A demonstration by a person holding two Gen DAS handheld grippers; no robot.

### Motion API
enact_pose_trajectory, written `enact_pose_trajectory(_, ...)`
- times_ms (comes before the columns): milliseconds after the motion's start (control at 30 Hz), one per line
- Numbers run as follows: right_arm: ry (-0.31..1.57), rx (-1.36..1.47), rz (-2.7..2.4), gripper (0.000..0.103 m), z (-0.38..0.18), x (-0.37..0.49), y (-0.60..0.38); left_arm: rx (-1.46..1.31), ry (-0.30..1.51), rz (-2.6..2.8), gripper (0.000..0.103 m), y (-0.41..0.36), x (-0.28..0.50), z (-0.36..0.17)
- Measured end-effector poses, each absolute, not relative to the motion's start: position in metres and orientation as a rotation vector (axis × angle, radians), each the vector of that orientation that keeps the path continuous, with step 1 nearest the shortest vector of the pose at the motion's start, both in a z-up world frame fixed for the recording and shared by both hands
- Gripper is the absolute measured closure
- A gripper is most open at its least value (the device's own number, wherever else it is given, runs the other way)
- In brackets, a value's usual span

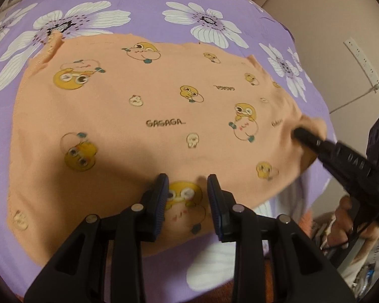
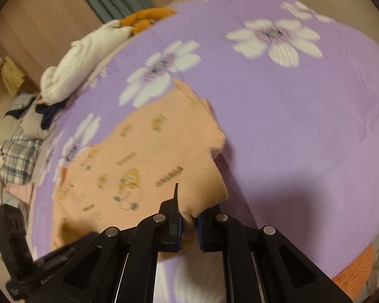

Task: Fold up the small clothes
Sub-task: 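Lift the held edge with the right gripper and fold it over the bundle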

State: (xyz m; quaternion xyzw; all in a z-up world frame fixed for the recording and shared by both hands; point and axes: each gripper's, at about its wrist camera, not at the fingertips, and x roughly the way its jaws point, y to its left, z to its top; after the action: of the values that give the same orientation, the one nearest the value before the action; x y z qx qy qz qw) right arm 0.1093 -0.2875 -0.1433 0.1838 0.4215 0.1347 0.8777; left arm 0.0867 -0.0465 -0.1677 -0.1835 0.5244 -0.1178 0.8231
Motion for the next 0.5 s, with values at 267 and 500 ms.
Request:
enact_pose_trajectory(267, 0.771, 0.3, 0.441, 0.093, -0.098, 0.106, -0.247, -0.505, 0.977, -0.157, 0.056, 0.013, 0.06, -0.119)
enact_pose_trajectory(500, 0.78, 0.186, 0.611, 0.093, -0.094, 0.098, -0.191, -0.554, 0.881, -0.005, 0.054, 0.066, 0.031, -0.1)
